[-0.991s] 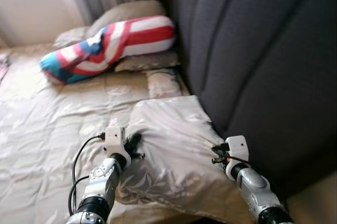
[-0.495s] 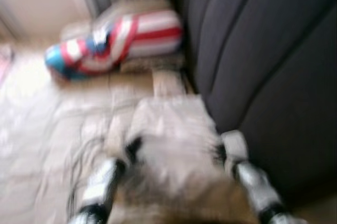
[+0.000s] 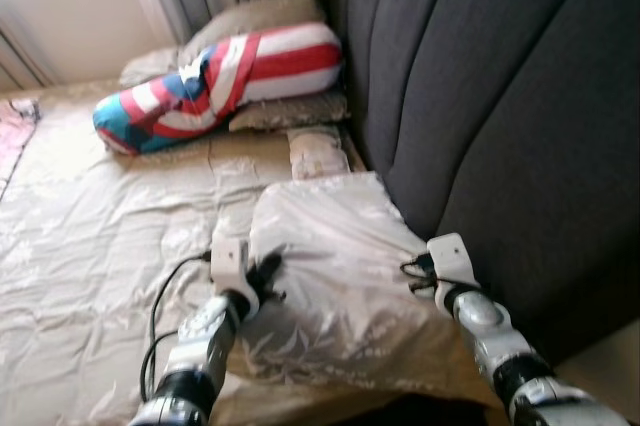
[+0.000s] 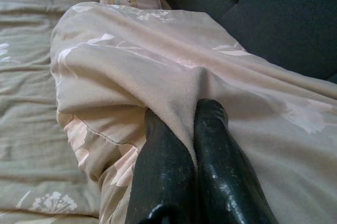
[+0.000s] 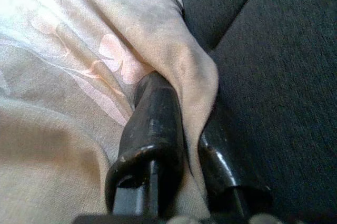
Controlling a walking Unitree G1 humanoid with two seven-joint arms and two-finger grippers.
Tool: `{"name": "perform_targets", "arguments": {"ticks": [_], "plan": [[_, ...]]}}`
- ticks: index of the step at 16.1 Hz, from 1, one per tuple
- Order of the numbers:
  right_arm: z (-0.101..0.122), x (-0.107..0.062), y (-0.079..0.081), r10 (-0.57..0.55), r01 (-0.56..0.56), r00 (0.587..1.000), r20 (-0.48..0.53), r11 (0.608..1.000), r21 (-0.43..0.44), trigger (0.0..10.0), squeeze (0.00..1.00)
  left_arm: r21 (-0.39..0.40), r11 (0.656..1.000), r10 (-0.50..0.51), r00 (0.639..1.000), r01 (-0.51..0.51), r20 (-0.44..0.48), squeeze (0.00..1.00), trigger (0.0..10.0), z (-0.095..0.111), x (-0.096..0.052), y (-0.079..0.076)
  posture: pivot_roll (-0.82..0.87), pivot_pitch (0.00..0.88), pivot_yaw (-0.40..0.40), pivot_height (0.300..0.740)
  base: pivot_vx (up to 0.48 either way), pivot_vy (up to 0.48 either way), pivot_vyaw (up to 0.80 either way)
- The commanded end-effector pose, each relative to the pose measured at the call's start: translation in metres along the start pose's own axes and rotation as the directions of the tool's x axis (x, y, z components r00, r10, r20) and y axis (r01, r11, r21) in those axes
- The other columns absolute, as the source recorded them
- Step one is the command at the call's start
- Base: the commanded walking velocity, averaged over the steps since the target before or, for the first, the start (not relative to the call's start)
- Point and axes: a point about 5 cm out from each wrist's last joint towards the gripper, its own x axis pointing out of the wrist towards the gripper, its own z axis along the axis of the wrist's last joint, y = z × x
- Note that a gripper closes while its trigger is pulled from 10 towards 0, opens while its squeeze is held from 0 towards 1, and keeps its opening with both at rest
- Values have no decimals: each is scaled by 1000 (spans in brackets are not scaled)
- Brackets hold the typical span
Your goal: Clean up the room
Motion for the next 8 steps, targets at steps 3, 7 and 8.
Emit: {"name": "perform_targets", "arguments": {"ticks": [3, 7, 8], "plan": [[28, 3, -22, -93, 93, 992, 90, 996, -1, 10000, 0, 2, 1000, -19, 1000, 19, 18, 0, 10000, 13, 8, -2, -34, 94, 16, 740, 0, 0, 0], [35, 5, -23, -102, 102, 990, 96, 995, 6, 10000, 0, -5, 1000, -19, 1000, 19, -2, 0, 10000, 13, 13, -5, -30, 120, 23, 740, 0, 0, 0], [35, 5, -23, -102, 102, 990, 96, 995, 6, 10000, 0, -5, 1000, -19, 1000, 19, -2, 0, 10000, 13, 13, -5, -30, 120, 23, 740, 0, 0, 0]]}}
